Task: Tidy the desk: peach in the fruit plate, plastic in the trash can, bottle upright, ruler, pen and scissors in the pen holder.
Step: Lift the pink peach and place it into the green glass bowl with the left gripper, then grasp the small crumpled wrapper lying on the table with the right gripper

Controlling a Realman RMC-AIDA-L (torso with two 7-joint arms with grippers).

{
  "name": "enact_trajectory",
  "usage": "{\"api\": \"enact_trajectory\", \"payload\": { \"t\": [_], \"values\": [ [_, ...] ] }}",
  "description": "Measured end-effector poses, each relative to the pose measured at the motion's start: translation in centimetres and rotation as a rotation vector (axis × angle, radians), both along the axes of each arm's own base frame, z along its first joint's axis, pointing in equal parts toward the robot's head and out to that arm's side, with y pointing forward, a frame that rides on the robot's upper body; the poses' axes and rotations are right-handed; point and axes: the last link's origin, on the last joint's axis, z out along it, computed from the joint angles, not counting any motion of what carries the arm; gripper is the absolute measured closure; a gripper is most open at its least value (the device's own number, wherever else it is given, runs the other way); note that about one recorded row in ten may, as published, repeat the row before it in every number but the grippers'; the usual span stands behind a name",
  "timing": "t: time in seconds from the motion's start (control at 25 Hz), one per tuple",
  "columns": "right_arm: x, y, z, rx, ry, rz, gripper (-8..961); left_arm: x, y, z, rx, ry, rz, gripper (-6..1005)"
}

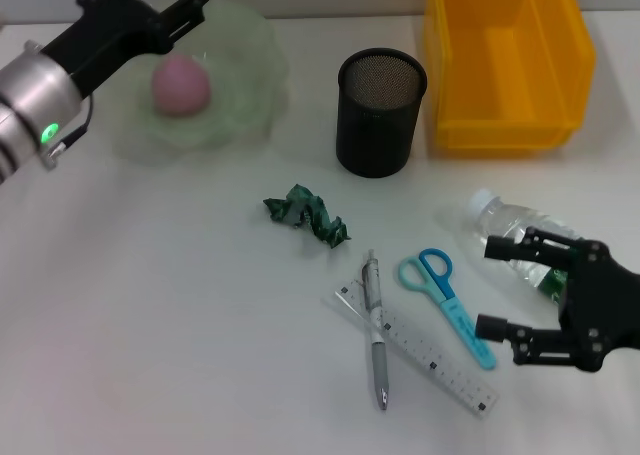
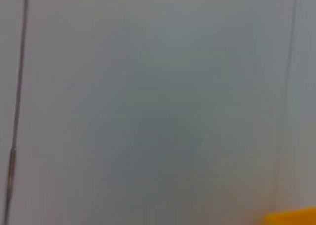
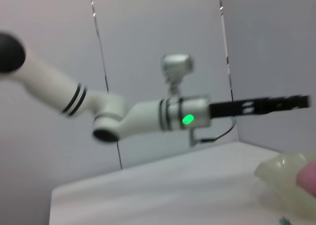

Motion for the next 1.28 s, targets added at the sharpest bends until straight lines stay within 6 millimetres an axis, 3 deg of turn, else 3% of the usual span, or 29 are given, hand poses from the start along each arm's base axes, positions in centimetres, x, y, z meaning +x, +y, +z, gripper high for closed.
{"api": "enact_trajectory", "payload": {
  "t": [0.08,0.12,0.16,0.24,0.28,0.32,0.36,0.48,0.6,0.76,0.88,1.28],
  "values": [
    [-0.3,0.3,0.9,-0.002,0.034,-0.025,113,0.0,0.0,0.0,0.0,0.0,0.0,397],
    [-0.5,0.5,1.6,-0.001,0.049,-0.041,113,-0.5,-1.0,0.3,-0.005,-0.031,-0.018,349],
    [-0.6,0.7,2.3,-0.005,0.062,-0.059,113,-1.4,-6.3,0.6,-0.039,-0.086,-0.183,301],
    [-1.1,1.2,4.4,-0.006,0.067,-0.092,113,-1.8,-8.0,0.5,-0.054,-0.083,-0.228,235],
    [-1.7,1.9,6.4,-0.01,0.05,-0.124,113,-2.1,-9.6,0.3,-0.079,-0.065,-0.271,201],
    [-1.7,1.9,6.4,-0.01,0.05,-0.124,113,-2.5,-10.9,0.1,-0.108,-0.048,-0.302,168],
    [-2.8,2.8,8.2,-0.028,0.012,-0.169,113,-2.8,-12.3,0.0,-0.148,-0.02,-0.34,135],
    [-4.3,3.8,9.6,-0.059,-0.052,-0.214,113,-3.6,-15.6,-0.6,-0.308,0.035,-0.422,135],
    [-6.9,5.7,10.5,-0.108,-0.19,-0.278,114,-4.0,-17.0,-0.8,-0.42,0.026,-0.43,135],
    [-10.8,9.0,9.1,-0.173,-0.386,-0.387,114,-4.4,-17.0,-1.7,-0.549,0.023,-0.365,135],
    [-14.6,11.3,6.4,-0.239,-0.532,-0.406,114,-4.3,-16.8,-2.4,-0.587,0.041,-0.354,135],
    [-18.5,13.8,0.8,-0.22,-0.734,-0.409,115,-4.5,-15.8,-2.7,-0.593,0.115,-0.324,136]
  ]
}}
